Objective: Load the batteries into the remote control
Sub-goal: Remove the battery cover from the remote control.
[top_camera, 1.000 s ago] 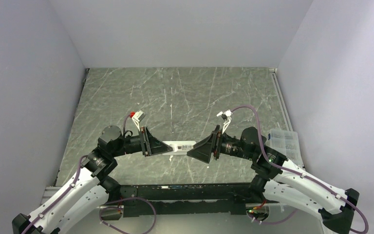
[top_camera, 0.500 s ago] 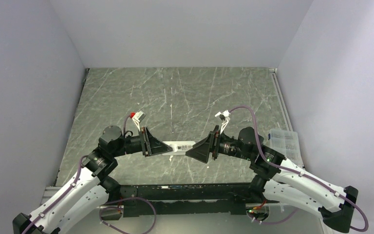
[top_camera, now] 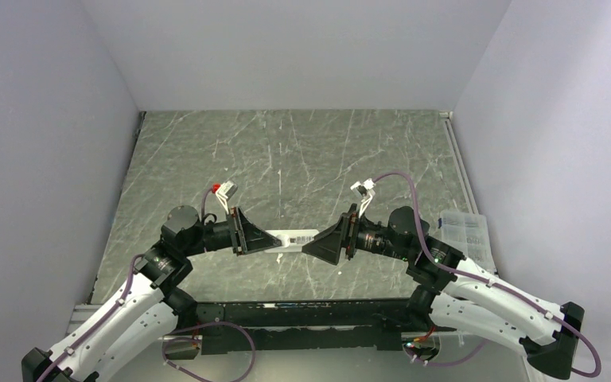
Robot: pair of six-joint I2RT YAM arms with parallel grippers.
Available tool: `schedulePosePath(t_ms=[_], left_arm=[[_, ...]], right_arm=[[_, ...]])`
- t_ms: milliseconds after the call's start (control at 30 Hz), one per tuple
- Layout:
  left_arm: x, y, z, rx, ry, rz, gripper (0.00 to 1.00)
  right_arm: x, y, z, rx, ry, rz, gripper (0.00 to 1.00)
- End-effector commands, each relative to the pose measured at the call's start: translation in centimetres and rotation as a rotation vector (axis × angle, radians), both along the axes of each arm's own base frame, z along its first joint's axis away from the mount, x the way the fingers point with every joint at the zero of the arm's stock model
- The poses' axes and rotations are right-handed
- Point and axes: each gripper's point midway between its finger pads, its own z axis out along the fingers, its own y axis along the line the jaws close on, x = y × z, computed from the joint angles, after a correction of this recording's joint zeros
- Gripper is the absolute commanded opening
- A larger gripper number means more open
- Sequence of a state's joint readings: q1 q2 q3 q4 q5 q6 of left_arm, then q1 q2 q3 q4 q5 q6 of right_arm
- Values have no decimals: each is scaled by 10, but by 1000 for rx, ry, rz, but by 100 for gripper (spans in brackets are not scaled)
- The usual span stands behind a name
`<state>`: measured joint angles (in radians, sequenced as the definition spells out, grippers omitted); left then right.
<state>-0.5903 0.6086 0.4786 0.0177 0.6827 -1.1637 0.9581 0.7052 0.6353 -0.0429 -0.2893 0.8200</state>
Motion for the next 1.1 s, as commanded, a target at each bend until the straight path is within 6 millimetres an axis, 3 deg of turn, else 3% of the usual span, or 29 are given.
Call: schedulePosePath(t_ms=[0,1067], left_arm=[[-6,-3,22,-61,-75,-41,0],[2,-4,6,2,-38,-15,0]], right_arm=[[-13,8,41,141,-54,72,90],[-18,3,56,168,-79,75,90]])
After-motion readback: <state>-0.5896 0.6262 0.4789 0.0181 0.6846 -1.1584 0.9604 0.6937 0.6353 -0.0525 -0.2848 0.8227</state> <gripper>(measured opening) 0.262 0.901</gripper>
